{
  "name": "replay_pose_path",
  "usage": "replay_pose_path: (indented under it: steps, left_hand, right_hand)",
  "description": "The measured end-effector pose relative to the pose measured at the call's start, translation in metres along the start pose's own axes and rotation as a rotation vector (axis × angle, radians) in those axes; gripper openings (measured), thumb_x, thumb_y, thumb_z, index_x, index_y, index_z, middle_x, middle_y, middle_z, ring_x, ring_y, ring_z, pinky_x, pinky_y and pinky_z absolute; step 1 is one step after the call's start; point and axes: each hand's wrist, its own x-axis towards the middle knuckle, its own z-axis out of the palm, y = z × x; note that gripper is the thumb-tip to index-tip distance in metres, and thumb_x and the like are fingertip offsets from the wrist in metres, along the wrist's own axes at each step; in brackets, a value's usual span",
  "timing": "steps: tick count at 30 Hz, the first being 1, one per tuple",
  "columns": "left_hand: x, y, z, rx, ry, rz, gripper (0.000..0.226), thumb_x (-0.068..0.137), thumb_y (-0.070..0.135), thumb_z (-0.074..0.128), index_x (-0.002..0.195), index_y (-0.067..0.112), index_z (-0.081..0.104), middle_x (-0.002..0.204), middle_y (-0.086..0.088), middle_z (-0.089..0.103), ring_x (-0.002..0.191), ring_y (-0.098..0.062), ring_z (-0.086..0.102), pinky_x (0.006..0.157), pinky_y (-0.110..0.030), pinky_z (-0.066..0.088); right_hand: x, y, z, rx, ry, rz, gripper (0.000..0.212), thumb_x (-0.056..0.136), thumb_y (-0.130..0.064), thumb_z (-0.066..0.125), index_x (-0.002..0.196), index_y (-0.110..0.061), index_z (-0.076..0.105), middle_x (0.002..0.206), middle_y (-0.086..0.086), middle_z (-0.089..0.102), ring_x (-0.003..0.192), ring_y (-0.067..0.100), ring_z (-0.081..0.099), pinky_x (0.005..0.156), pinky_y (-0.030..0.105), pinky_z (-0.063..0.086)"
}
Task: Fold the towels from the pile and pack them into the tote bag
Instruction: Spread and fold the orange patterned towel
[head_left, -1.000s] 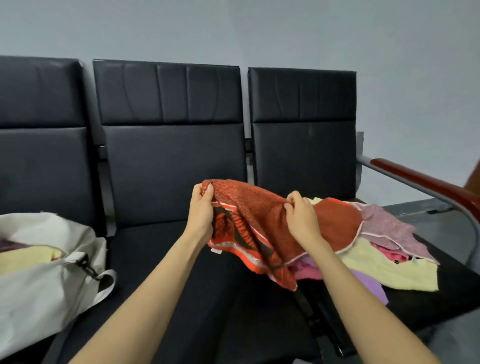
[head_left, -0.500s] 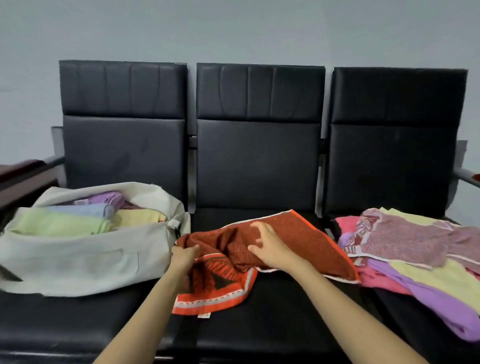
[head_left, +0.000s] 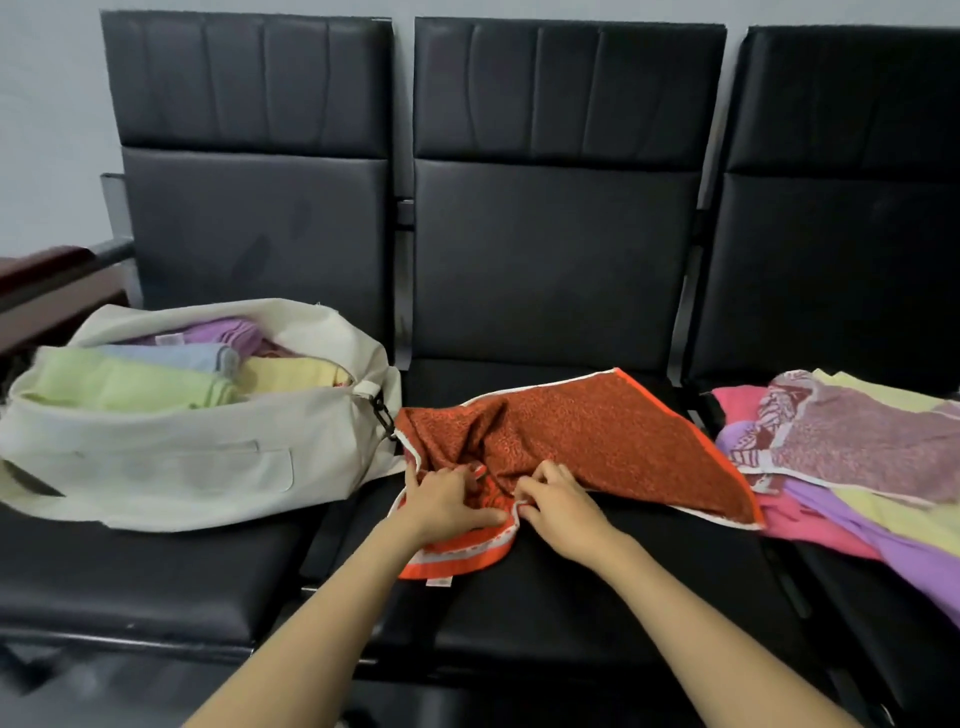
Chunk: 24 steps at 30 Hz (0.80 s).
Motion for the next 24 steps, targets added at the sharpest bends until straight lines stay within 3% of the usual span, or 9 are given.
replay_pose_path:
  steps: [3,5,7,9,11,14,18,21,24]
  left_hand:
    - [-0.004,0.004,0.000,-0.151,-0.043,0.021,0.098,0.070,0.074,0.061,0.146,0.020,0.030,0.141,0.001,0.049,0.136,-0.017,0.038,0.117,-0.044,0.002]
    - [-0.007,0.008,0.005,-0.071,0.021,0.007,0.098,0.070,0.073,0.062,0.143,0.016,0.029,0.131,-0.001,0.055,0.135,-0.021,0.039,0.116,-0.048,-0.003]
    - [-0.010,0.014,0.011,-0.039,0.135,0.021,0.063,0.081,0.054,0.062,0.122,0.013,0.037,0.103,-0.001,0.062,0.124,-0.027,0.050,0.116,-0.051,-0.001]
    - [-0.011,0.020,0.012,-0.077,0.191,0.014,0.033,0.086,0.030,0.056,0.102,0.012,0.033,0.086,-0.002,0.058,0.113,-0.034,0.054,0.115,-0.052,0.007]
    - [-0.012,0.019,0.009,-0.085,0.166,0.022,0.028,0.085,0.019,0.053,0.098,0.012,0.029,0.087,-0.003,0.056,0.111,-0.035,0.053,0.114,-0.052,0.011]
    - [-0.017,0.000,0.000,-0.043,0.182,0.076,0.016,0.088,0.014,0.050,0.101,0.013,0.040,0.096,-0.008,0.063,0.108,-0.033,0.055,0.109,-0.047,0.024]
    - [-0.033,-0.020,-0.020,-0.270,0.310,0.136,0.019,0.083,0.004,0.056,0.096,0.014,0.064,0.092,-0.006,0.068,0.092,-0.027,0.063,0.082,-0.036,0.048]
    - [-0.050,-0.013,-0.037,-0.339,0.406,0.226,0.032,0.078,-0.008,0.053,0.099,0.013,0.064,0.094,-0.002,0.068,0.088,-0.019,0.062,0.076,-0.025,0.049]
    - [-0.070,-0.002,-0.058,-0.485,0.405,0.238,0.024,0.087,-0.007,0.053,0.098,0.013,0.048,0.081,-0.002,0.060,0.068,-0.012,0.055,0.054,-0.014,0.045]
  right_hand:
    - [0.004,-0.006,-0.009,0.166,0.107,0.026,0.009,0.098,-0.020,0.047,0.101,-0.015,0.053,0.104,0.000,0.052,0.106,0.021,0.047,0.091,0.034,0.039]
    - [0.003,-0.011,-0.020,0.354,0.188,0.069,0.006,0.099,-0.019,0.046,0.094,-0.017,0.050,0.092,-0.002,0.058,0.093,0.019,0.054,0.076,0.031,0.041]
    - [-0.001,-0.017,-0.028,0.453,0.214,0.101,0.008,0.100,-0.022,0.043,0.095,-0.017,0.047,0.086,0.000,0.060,0.082,0.018,0.056,0.065,0.029,0.040]
    - [-0.009,-0.021,-0.032,0.498,0.223,0.124,0.009,0.102,-0.025,0.039,0.098,-0.018,0.044,0.087,0.004,0.059,0.076,0.022,0.058,0.058,0.032,0.050]
    - [-0.017,-0.020,-0.037,0.550,0.256,0.171,0.010,0.102,-0.027,0.038,0.099,-0.019,0.041,0.083,0.005,0.055,0.069,0.025,0.059,0.047,0.038,0.055]
    - [-0.034,-0.009,-0.055,0.499,0.296,0.191,0.014,0.100,-0.033,0.045,0.096,-0.021,0.042,0.084,0.004,0.057,0.059,0.017,0.055,0.037,0.019,0.045]
    - [-0.061,0.010,-0.079,0.323,0.203,0.091,0.022,0.083,-0.030,0.073,0.083,-0.025,0.052,0.085,-0.008,0.058,0.076,0.006,0.054,0.064,0.018,0.042]
    - [-0.078,0.020,-0.088,0.173,0.166,0.092,0.016,0.086,-0.020,0.067,0.081,-0.028,0.054,0.089,-0.007,0.054,0.086,0.013,0.055,0.078,0.035,0.047]
    - [-0.090,0.021,-0.108,0.070,0.248,0.129,0.017,0.086,-0.007,0.055,0.089,-0.022,0.061,0.094,-0.001,0.052,0.093,0.022,0.056,0.078,0.036,0.044]
